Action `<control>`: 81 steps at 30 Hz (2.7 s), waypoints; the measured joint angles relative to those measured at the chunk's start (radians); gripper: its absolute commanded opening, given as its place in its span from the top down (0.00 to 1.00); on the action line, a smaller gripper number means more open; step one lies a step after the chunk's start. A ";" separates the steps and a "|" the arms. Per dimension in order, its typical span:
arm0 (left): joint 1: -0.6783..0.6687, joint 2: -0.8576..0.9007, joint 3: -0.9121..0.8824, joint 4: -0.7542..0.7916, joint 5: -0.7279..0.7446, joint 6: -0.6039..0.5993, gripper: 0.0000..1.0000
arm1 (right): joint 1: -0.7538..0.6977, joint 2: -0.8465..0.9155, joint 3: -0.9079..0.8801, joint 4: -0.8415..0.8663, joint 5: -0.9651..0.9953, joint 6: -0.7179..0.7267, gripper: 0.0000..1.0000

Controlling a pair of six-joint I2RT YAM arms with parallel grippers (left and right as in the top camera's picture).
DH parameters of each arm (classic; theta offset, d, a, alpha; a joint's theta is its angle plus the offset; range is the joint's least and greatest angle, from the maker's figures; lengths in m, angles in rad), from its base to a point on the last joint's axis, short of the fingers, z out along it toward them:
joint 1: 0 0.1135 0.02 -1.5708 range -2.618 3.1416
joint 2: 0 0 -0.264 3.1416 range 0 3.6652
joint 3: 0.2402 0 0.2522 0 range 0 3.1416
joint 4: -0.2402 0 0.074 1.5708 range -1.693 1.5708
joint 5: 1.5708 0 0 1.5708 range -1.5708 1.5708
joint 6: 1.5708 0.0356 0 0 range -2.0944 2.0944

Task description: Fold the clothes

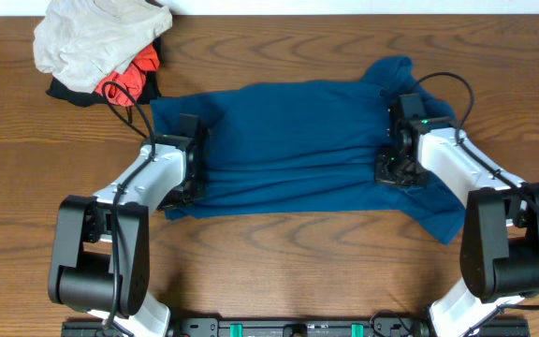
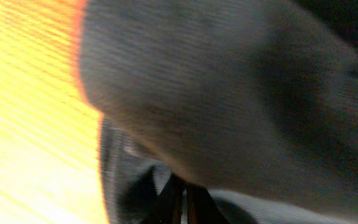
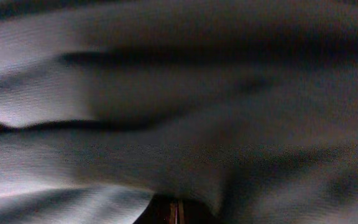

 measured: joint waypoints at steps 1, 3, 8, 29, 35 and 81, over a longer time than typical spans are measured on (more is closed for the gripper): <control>0.004 0.000 0.000 -0.005 -0.004 0.000 0.94 | -0.004 0.000 0.008 -0.018 0.006 0.000 0.99; 0.006 0.000 0.000 -0.014 -0.010 0.001 0.94 | -0.011 0.002 0.029 -0.062 0.018 0.000 0.99; 0.006 -0.006 0.000 -0.014 -0.010 0.003 0.93 | -0.012 0.008 0.061 -0.143 0.037 0.023 0.99; 0.006 -0.209 0.168 0.177 -0.017 0.014 0.57 | -0.018 -0.181 0.436 0.019 0.069 -0.025 0.15; 0.019 -0.195 0.168 0.311 -0.017 0.065 0.47 | -0.060 -0.085 0.559 0.079 -0.015 -0.087 0.12; 0.220 0.374 0.429 0.597 0.105 0.396 0.16 | -0.095 0.384 0.908 -0.209 -0.204 -0.107 0.15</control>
